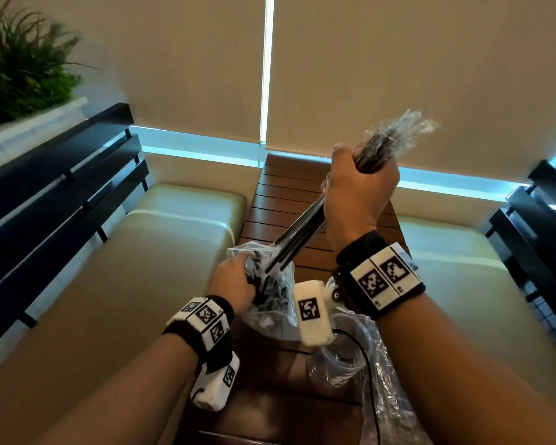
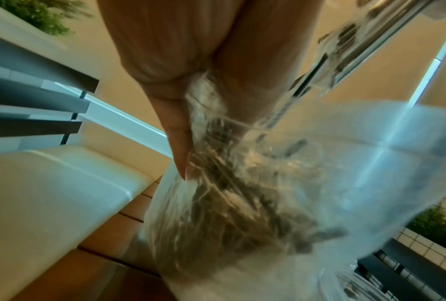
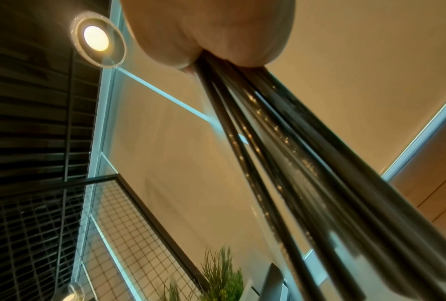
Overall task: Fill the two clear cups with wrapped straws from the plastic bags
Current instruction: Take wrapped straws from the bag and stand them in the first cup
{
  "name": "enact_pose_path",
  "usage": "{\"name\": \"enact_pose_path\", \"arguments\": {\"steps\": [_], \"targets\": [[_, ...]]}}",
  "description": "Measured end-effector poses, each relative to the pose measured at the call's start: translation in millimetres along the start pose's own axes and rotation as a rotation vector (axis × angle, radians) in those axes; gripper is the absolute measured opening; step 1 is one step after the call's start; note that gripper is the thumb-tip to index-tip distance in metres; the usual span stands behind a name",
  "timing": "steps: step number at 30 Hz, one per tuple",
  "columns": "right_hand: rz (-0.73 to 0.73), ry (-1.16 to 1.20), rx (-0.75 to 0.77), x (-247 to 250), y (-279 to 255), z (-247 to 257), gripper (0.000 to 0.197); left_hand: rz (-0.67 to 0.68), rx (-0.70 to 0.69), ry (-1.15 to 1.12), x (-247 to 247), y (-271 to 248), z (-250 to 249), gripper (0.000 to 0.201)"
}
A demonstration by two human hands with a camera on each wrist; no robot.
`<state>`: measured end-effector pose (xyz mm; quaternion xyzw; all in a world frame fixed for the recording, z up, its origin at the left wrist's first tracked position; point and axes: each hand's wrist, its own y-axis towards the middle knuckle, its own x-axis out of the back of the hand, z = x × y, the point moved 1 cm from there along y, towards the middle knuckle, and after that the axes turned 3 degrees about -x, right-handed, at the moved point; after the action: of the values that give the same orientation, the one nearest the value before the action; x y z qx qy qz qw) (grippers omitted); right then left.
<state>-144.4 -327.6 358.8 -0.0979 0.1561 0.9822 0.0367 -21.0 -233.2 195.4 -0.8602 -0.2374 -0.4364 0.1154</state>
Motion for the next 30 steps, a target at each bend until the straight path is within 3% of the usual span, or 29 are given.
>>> {"name": "enact_pose_path", "arguments": {"steps": [6,8,11,13,16,18,19,21,22,24,25,28,30], "targets": [[-0.078,0.146,-0.039,19,30,12,0.022,-0.082,0.042,-0.242,-30,11,10,0.067],[-0.099,0.139,-0.023,27,37,9,0.023,0.027,0.022,-0.221,-44,11,19,0.081],[-0.137,0.101,-0.030,37,42,2,0.023,0.284,0.024,-0.009,-63,11,36,0.091],[-0.141,0.100,-0.051,40,44,-3,0.021,0.438,0.042,0.114,-66,7,41,0.084],[-0.117,0.115,-0.065,42,45,-5,0.020,0.663,-0.009,0.397,-53,4,34,0.053],[-0.091,0.137,-0.081,43,45,-5,0.022,0.618,-0.056,0.489,-33,4,19,0.033],[-0.082,0.156,-0.093,43,44,-3,0.023,0.500,-0.056,0.456,-19,4,9,0.025],[-0.070,0.202,-0.129,44,42,-3,0.024,0.202,-0.047,0.176,-1,6,-5,0.011],[-0.062,0.232,-0.156,43,41,-2,0.023,0.131,-0.014,-0.101,4,4,-12,0.012],[-0.048,0.306,-0.226,42,41,-2,0.022,0.180,0.111,-0.680,6,2,-29,0.041],[-0.039,0.335,-0.262,42,39,-2,0.022,0.243,0.181,-0.850,3,1,-35,0.058],[0.013,0.360,-0.310,41,33,-6,0.023,0.387,0.299,-1.170,-1,-12,-54,0.071],[0.040,0.307,-0.324,41,26,-13,0.022,0.409,0.344,-1.303,-7,-15,-58,0.084]]}}
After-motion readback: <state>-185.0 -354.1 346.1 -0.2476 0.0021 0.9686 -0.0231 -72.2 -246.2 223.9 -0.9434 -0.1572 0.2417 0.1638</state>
